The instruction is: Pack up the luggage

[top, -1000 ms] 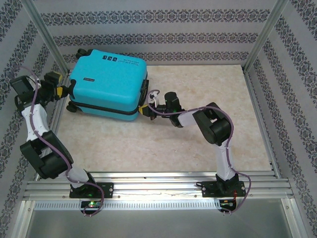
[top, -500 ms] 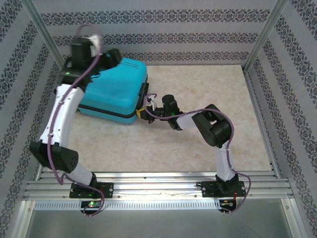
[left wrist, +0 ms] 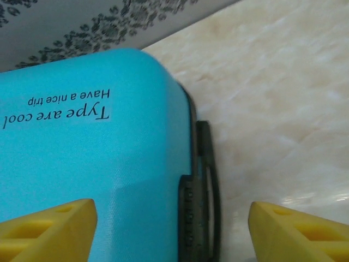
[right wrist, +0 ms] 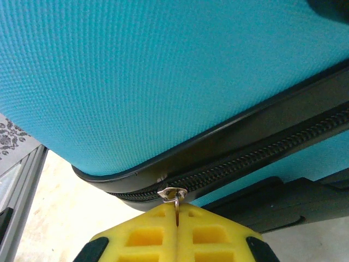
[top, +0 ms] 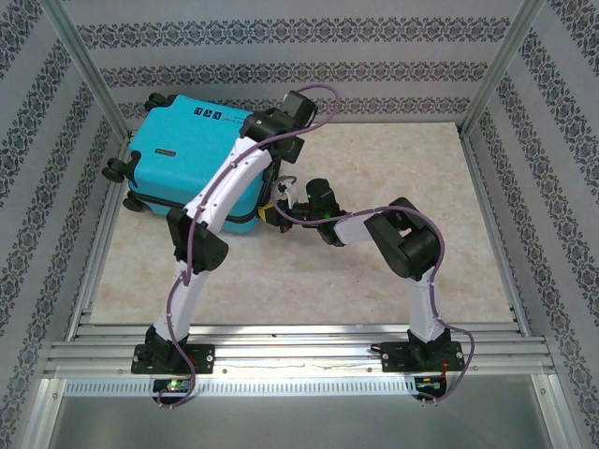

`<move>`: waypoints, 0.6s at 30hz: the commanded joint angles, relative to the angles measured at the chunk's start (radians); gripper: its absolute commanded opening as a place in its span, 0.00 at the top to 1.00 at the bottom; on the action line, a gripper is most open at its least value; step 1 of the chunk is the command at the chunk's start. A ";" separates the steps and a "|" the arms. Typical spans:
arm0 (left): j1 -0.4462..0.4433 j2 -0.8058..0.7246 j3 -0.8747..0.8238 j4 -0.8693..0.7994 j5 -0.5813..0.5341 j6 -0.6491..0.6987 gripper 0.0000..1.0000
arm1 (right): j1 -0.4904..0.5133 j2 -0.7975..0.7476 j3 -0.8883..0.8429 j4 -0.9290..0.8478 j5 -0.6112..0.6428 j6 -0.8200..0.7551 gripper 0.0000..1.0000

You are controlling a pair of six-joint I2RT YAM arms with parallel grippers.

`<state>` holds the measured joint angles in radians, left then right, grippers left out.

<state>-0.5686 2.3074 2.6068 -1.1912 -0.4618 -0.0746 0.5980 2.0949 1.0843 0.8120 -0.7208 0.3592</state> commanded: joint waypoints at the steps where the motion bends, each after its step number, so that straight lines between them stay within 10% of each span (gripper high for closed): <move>1: -0.011 0.029 0.056 -0.133 -0.151 0.055 0.23 | -0.007 -0.049 -0.006 0.049 -0.001 -0.020 1.00; 18: -0.025 0.151 0.046 -0.280 -0.239 0.010 0.15 | -0.007 -0.049 -0.007 0.048 -0.009 -0.013 1.00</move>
<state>-0.5835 2.4222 2.6423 -1.3468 -0.6178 -0.0498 0.5983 2.0945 1.0794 0.8017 -0.7235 0.3603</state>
